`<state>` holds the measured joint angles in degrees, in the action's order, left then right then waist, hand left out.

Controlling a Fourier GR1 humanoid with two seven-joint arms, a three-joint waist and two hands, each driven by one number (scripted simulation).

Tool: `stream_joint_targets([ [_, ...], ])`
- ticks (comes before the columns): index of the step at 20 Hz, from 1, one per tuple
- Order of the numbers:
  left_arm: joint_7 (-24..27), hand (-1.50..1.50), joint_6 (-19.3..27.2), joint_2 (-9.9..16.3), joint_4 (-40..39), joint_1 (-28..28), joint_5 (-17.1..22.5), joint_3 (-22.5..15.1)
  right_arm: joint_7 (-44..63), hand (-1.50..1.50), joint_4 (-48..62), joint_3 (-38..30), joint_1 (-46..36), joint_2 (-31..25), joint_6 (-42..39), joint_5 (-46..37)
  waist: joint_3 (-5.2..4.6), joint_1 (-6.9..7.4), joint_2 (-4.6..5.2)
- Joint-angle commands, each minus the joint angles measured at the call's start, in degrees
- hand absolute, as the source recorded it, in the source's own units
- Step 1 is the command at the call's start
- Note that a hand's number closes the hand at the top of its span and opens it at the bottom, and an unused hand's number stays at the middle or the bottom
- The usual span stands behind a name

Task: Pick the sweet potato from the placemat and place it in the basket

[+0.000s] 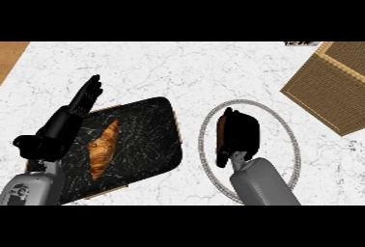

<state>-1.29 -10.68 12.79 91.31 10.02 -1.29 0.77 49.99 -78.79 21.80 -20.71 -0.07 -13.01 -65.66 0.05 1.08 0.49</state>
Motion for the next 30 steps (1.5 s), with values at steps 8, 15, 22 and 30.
stream_joint_targets([
  [8, 0.8, 0.0, -1.5, 0.1, 0.1, -0.9, 0.9, 0.4, 5.4, 1.5, 4.3, -1.7, -13.3, 0.1, 27.6, 14.1, -0.01, 0.87, -0.41],
  [15, -2.1, 0.0, -0.7, 0.8, -1.0, 2.4, 0.7, 1.8, 10.5, 1.5, -8.2, 2.2, -16.7, 0.1, 39.7, 5.9, -0.06, -1.11, -0.92],
  [22, -3.2, 0.0, 0.0, -0.2, 1.9, 0.2, 0.2, 1.4, 22.5, 1.5, -13.3, 0.4, -23.2, 0.1, 32.7, -0.4, -0.07, -0.84, -0.77],
  [30, 0.9, 0.0, 0.0, -1.5, -0.7, -0.9, -1.7, 0.0, 21.0, 1.5, -9.3, -12.1, -30.6, -0.9, 21.5, -4.0, -0.1, -0.97, -0.56],
])
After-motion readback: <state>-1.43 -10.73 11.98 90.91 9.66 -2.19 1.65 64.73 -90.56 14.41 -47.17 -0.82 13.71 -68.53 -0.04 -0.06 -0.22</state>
